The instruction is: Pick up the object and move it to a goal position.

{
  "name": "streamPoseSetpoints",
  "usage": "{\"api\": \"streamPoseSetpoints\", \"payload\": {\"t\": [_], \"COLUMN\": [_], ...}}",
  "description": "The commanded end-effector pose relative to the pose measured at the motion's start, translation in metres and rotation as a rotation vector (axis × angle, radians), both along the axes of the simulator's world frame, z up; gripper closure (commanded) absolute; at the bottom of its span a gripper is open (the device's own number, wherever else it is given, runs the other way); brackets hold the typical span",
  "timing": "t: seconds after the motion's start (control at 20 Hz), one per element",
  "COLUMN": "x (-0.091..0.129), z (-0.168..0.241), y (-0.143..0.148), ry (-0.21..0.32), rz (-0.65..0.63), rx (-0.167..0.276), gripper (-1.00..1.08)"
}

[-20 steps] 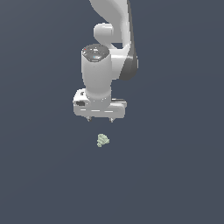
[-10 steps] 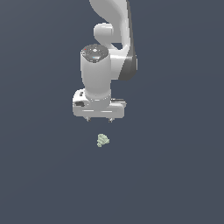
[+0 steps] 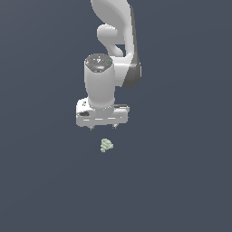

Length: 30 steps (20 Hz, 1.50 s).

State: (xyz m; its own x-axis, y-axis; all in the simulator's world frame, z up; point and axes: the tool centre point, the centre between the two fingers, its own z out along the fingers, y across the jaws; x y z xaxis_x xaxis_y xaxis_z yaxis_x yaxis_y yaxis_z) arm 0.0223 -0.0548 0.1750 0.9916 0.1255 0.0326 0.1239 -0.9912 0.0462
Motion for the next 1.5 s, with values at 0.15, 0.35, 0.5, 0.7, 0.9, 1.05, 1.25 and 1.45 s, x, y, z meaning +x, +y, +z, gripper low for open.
{"api": "streamPoseSetpoints", "payload": {"t": [0.15,0.35,0.5,0.7,0.9,1.05,1.25,1.45], "x": [0.004,0.006,0.008,0.011,0.013,0.014,0.016,0.017], "z": [-0.015,-0.027,-0.035,-0.047,-0.059,-0.067,-0.077,-0.085], "y": [0.0,-0.001,-0.001,-0.001,0.0,0.0,0.0,0.0], "ry": [0.014,0.024,0.03,0.038,0.045,0.049,0.052,0.053], "rz": [0.141,0.251,0.333,0.443,0.552,0.633,0.728,0.799], "rx": [-0.003,-0.004,-0.003,-0.001,0.003,0.007,0.012,0.016], "gripper": [-0.92,-0.92,-0.92,-0.92,-0.92,-0.92,-0.92,-0.92]}}
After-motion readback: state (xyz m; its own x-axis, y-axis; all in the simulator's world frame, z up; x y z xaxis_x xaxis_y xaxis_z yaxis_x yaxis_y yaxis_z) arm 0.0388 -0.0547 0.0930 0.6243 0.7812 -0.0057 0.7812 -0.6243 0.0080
